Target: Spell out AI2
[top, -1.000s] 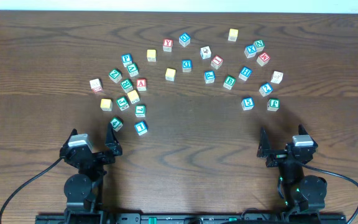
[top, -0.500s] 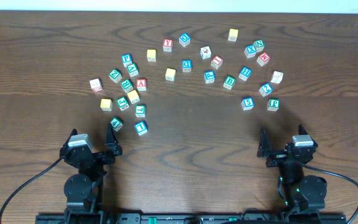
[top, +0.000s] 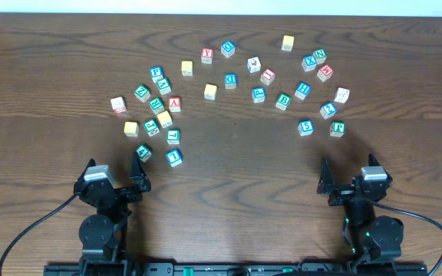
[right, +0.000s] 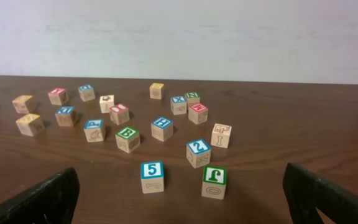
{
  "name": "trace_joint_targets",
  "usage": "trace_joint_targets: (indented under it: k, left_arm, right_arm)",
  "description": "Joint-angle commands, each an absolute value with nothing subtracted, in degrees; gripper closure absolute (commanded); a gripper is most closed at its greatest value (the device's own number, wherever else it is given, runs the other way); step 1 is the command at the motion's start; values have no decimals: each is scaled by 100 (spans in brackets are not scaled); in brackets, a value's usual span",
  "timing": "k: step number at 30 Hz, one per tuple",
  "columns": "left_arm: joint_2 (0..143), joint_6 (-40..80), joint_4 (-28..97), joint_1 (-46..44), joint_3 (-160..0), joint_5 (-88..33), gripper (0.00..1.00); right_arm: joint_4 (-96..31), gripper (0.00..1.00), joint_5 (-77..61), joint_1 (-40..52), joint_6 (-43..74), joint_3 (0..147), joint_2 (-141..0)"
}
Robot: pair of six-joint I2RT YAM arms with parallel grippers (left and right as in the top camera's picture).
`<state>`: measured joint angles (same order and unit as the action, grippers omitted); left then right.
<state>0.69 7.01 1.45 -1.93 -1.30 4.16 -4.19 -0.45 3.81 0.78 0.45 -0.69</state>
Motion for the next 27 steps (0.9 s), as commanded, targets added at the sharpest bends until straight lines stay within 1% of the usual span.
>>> trace_joint_targets:
  k: [1, 27]
  left_arm:
    - [30, 602, 377, -167, -23, 410, 2]
    - [30, 600, 318, -167, -215, 412, 2]
  right_arm:
    - [-438, 1, -62, 342, 12, 32, -38]
    - [-438, 1, -62, 340, 12, 32, -38]
